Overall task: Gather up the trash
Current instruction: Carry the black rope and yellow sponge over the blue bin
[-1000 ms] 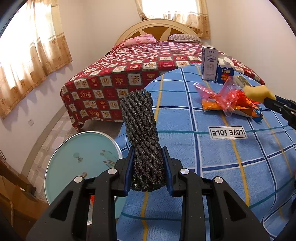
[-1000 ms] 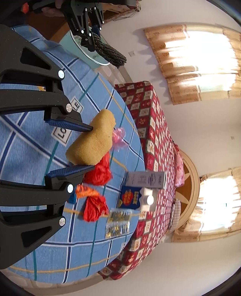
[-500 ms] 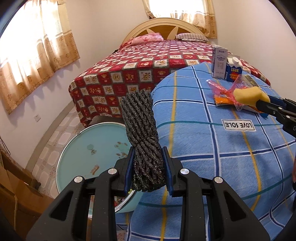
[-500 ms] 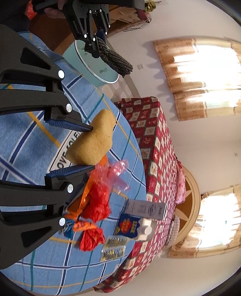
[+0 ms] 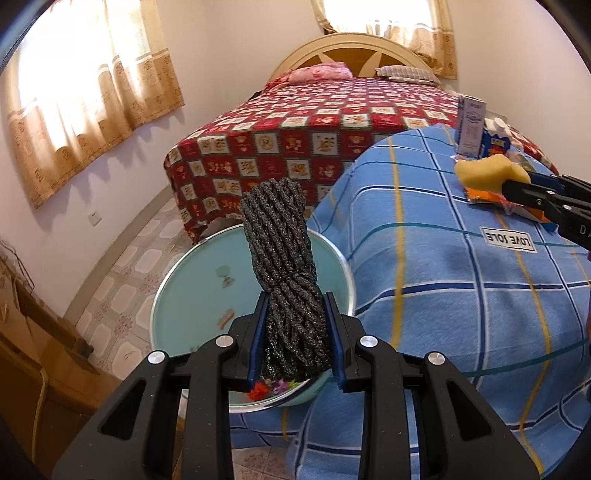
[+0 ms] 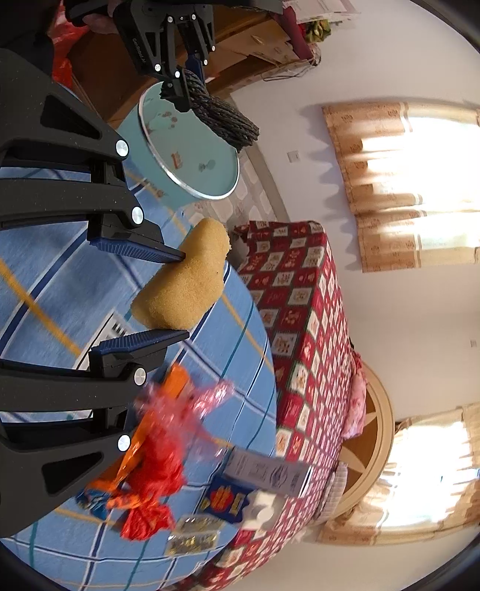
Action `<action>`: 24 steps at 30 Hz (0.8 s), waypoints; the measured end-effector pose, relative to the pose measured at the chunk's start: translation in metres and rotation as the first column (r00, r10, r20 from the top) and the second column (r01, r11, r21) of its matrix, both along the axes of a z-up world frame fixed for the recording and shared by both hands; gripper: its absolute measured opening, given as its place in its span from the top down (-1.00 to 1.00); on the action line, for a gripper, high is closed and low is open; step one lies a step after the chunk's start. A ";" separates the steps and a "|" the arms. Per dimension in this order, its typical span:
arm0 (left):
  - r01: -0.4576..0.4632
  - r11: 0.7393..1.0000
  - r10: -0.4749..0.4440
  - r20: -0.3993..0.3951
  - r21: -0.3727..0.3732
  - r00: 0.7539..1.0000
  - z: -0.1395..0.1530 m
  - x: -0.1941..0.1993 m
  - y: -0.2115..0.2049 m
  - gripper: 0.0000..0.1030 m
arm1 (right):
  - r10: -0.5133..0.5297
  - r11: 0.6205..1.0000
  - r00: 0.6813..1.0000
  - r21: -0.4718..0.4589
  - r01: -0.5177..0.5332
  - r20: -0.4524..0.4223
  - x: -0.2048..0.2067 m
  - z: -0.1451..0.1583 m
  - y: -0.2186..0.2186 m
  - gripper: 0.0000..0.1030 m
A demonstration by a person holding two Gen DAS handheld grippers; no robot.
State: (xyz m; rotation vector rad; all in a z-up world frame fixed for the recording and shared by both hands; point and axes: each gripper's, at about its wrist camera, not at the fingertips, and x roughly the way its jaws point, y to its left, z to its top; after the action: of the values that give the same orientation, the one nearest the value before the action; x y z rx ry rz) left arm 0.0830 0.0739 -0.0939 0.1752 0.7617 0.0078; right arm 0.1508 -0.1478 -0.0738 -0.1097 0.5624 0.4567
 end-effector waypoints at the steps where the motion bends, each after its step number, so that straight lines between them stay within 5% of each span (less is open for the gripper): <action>1: -0.005 1.000 0.005 0.001 -0.001 1.000 0.001 -0.001 0.002 0.44 | 0.005 1.000 1.000 -0.002 -0.005 0.000 0.001 0.000 0.003 0.29; 24: -0.182 0.983 0.183 -0.001 0.015 0.983 0.001 -0.010 0.075 0.44 | 0.164 0.984 0.986 -0.069 -0.164 0.002 0.024 0.006 0.088 0.29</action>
State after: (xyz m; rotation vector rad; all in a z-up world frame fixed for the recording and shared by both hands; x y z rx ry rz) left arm 0.0730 0.1486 -0.0930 0.1193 0.7779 0.1876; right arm 0.1750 -0.0595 -0.0676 -0.2243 0.5636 0.5971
